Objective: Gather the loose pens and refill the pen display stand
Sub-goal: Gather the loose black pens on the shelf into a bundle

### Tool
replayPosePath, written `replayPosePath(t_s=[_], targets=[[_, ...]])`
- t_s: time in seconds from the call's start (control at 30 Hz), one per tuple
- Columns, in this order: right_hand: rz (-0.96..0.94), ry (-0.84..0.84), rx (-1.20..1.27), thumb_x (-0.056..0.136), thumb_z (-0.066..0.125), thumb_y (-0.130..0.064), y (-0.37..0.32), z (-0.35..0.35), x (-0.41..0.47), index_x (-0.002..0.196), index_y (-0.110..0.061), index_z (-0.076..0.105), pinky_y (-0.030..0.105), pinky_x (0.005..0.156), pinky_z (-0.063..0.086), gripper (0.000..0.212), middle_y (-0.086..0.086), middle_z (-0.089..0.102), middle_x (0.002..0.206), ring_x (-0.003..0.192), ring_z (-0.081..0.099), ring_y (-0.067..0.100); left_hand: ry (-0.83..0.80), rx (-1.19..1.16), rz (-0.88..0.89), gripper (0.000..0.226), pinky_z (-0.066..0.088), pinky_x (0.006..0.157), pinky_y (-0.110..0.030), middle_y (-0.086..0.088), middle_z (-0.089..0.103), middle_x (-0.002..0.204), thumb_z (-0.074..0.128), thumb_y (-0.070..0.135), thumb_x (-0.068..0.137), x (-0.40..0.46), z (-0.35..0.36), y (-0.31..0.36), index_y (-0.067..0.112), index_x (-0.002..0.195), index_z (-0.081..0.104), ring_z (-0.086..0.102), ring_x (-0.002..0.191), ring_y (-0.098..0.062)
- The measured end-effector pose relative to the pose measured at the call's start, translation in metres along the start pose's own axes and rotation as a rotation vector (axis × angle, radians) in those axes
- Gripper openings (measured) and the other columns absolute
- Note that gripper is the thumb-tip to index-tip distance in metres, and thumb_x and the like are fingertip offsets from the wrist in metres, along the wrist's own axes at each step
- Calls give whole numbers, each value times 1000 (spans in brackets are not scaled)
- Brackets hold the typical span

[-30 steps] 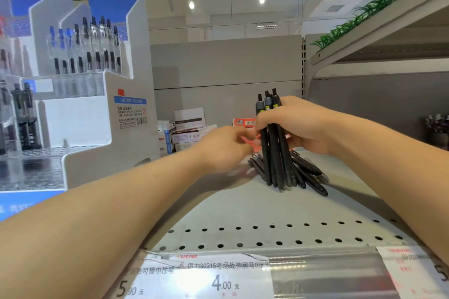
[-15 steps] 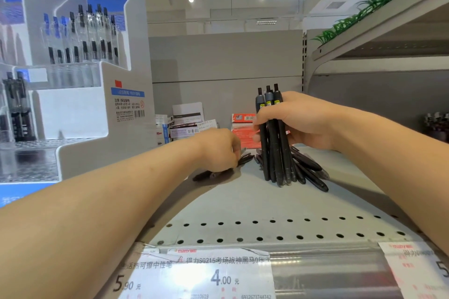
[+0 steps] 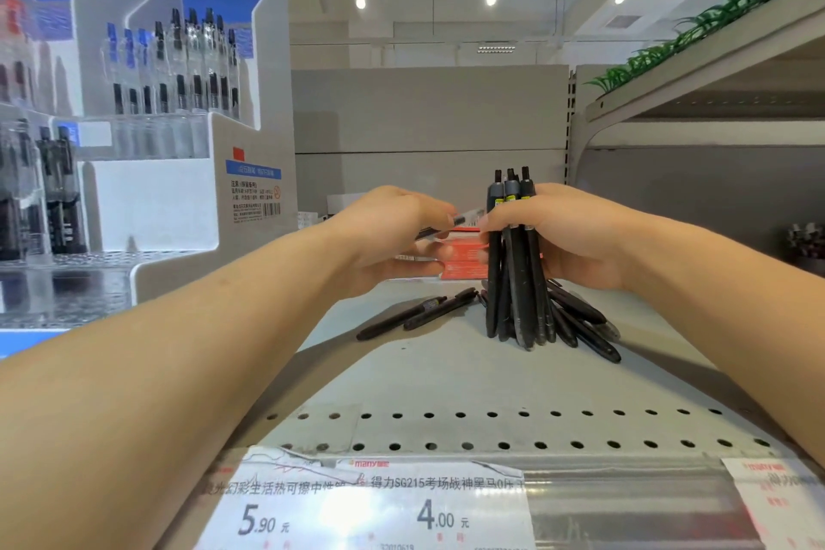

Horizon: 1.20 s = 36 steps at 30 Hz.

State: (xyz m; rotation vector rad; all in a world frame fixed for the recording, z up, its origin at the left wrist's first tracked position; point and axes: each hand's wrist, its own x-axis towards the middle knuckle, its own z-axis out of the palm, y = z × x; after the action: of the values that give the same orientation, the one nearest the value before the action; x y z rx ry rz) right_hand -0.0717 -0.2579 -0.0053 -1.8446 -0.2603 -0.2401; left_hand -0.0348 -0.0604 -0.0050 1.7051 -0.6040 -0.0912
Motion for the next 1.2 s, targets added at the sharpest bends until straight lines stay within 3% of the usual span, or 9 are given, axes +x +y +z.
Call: replayPosePath(t_s=[0.07,0.17,0.27,0.4,0.6,0.8,0.9,1.03,1.2], targets=[[8,28,-4,72,78,-24,-1,0,0,120,-10,68,38,73,62,51,18,74,109,88,76,25,-6,-6,-7,18,62,84,-42,-2,71,103,60,10,94,-1,1,-1,14,107,73,70,73,-15],[4,53,-23,84,75,-19,-2,2,-2,120,-7,68,43,78,63,38,22,70,122,102,74,33,-3,62,-10,17,60,86,-39,1,75,93,61,12,93,0,-2,-1,15,100,76,70,80,-14],[-38,57,-31,89,71,-16,-2,6,-3,108,-8,71,41,73,62,20,18,73,105,86,74,26,-72,254,8,11,58,82,-34,-3,76,92,67,11,89,0,-3,-4,17,95,74,69,83,-13],[-96,22,-62,89,73,-16,-1,11,-5,105,-3,69,53,90,59,21,23,71,96,85,72,31,-85,481,131,6,58,83,-36,0,72,79,71,17,87,2,7,-7,16,92,68,65,70,-8],[-149,42,-25,89,72,-9,-2,12,-5,86,-14,62,27,57,56,12,-1,66,65,62,69,16,-73,897,188,17,56,88,-35,5,75,94,61,26,88,3,-3,-6,26,92,77,68,89,-15],[-106,-43,33,90,69,-4,-4,18,-10,91,-9,60,28,61,59,11,5,73,71,70,74,16,-168,1266,-39,37,53,95,-41,-3,71,108,58,47,94,15,-2,-27,18,111,73,64,100,-22],[-92,-71,45,86,74,-4,-5,20,-12,99,-7,63,30,65,62,17,10,77,85,77,77,17,-192,1275,-86,35,54,97,-42,-4,71,110,61,41,93,20,2,-26,15,115,70,65,100,-24],[-79,-100,40,87,71,1,-3,19,-12,96,-9,63,30,64,62,15,7,77,77,76,77,19,-186,1141,-195,39,61,87,-39,-12,75,106,71,39,86,18,-4,-23,12,113,71,72,87,-26],[-59,-126,68,85,70,1,-1,18,-9,101,-9,61,41,73,63,20,10,76,80,80,76,25,-49,817,-75,15,53,50,-21,-4,69,83,72,28,88,10,-10,-14,15,94,69,57,62,-14]])
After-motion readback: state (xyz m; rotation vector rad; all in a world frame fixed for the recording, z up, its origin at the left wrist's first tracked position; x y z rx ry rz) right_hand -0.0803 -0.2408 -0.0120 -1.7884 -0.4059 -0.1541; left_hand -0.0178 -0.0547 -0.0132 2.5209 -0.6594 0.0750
